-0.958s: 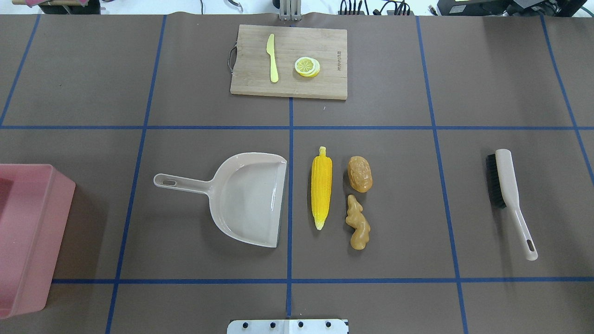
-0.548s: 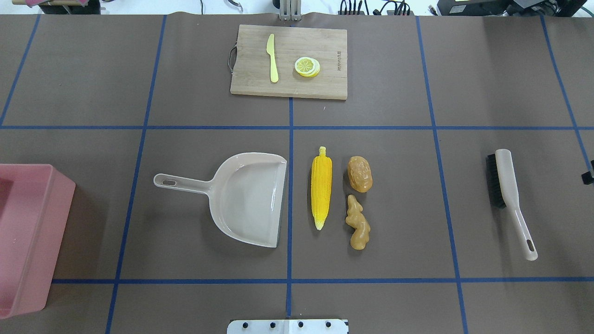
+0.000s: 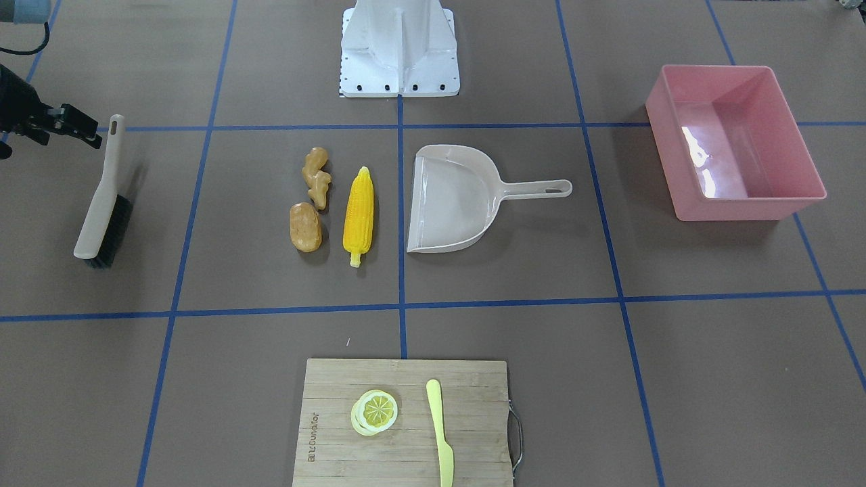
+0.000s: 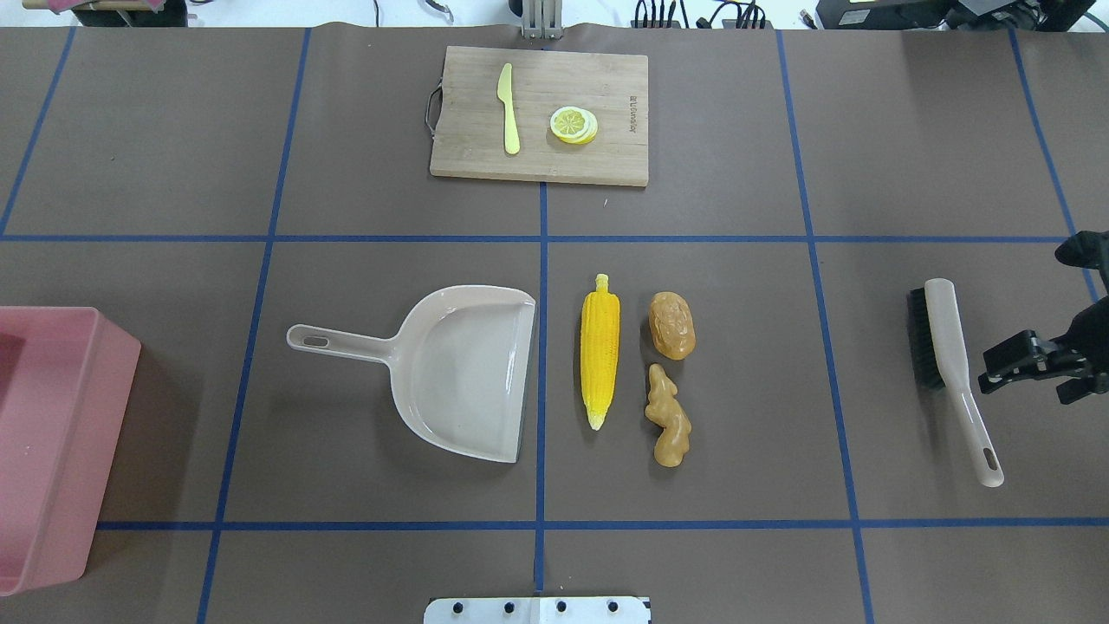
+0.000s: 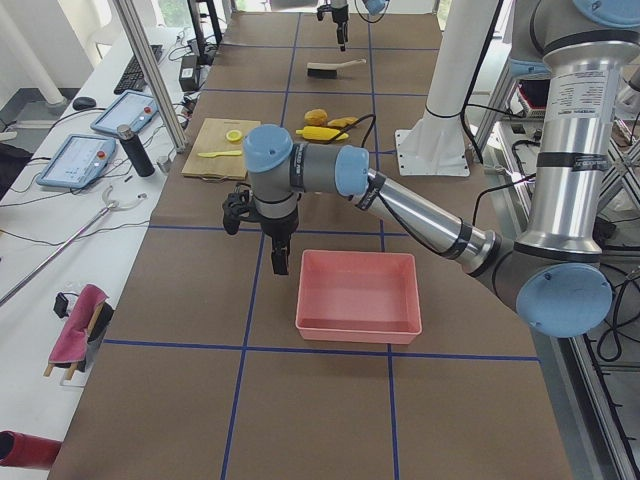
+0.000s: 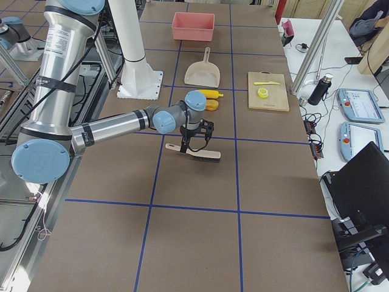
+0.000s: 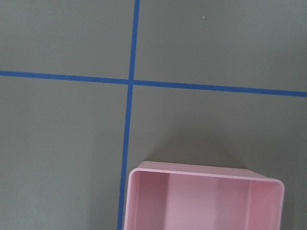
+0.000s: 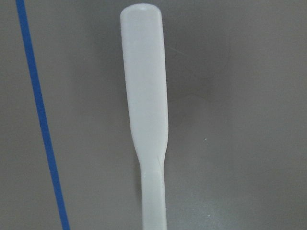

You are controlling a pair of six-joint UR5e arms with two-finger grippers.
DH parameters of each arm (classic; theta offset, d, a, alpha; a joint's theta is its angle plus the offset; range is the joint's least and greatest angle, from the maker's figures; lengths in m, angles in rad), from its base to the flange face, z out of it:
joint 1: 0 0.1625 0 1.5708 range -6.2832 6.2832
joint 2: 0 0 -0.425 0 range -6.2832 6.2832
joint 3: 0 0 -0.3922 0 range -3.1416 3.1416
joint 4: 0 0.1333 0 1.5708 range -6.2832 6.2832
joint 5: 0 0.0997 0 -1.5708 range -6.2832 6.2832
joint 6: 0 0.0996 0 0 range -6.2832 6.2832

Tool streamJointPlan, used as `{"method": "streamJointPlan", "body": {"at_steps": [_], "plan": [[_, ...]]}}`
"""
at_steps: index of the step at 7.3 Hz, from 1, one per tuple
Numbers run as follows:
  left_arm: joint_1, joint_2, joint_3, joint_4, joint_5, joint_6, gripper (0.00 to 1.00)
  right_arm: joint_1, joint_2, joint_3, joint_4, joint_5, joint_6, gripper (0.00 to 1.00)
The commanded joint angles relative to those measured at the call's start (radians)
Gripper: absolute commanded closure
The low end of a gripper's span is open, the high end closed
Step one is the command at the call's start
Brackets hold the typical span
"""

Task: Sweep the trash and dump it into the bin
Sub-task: 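Reach the left gripper to the dustpan handle while the right grasps the brush handle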

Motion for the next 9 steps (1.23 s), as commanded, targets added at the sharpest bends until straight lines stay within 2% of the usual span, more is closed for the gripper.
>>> {"method": "streamJointPlan", "body": {"at_steps": [1,3,4,5,6,7,8,9], "plan": [[0.114,-0.101,-0.044,0.031,0.003,0.001,0.01,-0.087,-0.003,-0.012,0.010,-0.019,0.044,0.02],[0.216,-0.233,-0.070,0.036,0.003,-0.001,0.01,-0.121,0.002,-0.049,0.012,-0.017,0.046,0.06],[0.303,-0.247,-0.092,0.033,0.005,-0.004,0.01,-0.129,0.003,-0.068,0.010,-0.011,0.047,0.06],[0.377,-0.274,-0.098,0.031,0.050,-0.005,0.01,-0.140,0.003,-0.081,0.010,-0.010,0.047,0.08],[0.499,-0.287,-0.145,0.031,0.127,0.001,0.01,-0.146,0.003,-0.088,0.010,-0.008,0.047,0.19],[0.637,-0.290,-0.209,0.030,0.220,0.001,0.01,-0.146,0.005,-0.091,0.010,-0.008,0.049,0.43],[0.717,-0.316,-0.233,0.028,0.297,0.002,0.01,-0.149,0.005,-0.091,0.010,-0.008,0.052,0.73],[0.733,-0.316,-0.232,0.024,0.299,0.025,0.01,-0.149,0.005,-0.092,0.010,-0.008,0.055,1.00]]}}
